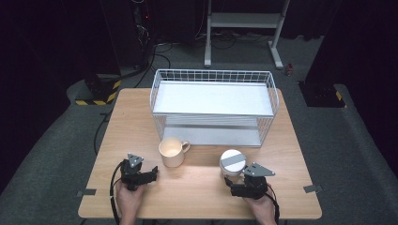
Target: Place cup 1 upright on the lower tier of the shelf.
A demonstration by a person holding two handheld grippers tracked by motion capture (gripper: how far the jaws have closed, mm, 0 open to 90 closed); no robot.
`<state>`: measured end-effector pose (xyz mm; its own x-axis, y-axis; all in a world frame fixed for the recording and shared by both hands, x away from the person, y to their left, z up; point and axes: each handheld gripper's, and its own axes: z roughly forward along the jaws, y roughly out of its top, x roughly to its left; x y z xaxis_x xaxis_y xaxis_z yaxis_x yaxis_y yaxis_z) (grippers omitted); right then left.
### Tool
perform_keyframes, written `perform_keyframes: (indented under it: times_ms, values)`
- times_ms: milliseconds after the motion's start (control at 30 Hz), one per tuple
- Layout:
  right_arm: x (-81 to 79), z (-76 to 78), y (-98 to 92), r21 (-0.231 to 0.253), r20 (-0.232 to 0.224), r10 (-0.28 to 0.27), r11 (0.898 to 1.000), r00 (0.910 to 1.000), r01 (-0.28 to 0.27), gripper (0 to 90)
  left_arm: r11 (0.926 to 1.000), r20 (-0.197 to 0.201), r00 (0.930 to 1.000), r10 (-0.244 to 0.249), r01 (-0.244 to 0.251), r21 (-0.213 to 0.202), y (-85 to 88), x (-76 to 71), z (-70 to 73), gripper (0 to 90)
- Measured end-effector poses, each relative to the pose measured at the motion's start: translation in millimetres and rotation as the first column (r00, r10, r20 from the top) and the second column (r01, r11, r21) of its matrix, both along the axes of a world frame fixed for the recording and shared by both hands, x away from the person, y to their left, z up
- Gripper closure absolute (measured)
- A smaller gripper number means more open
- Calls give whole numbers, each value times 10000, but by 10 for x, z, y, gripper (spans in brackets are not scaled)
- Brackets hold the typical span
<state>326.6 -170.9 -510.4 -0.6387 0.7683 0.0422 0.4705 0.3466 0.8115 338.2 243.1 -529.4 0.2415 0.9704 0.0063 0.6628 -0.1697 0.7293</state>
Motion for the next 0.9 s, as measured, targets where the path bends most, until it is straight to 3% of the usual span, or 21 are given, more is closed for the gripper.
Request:
perform_keyframes:
  times_ms: [900]
  values:
    - [130, 27, 139, 302, 433, -89, 9995, 9990, 76, 165, 10000, 1, 10000, 2, -2, -6, 0, 0, 0, 127]
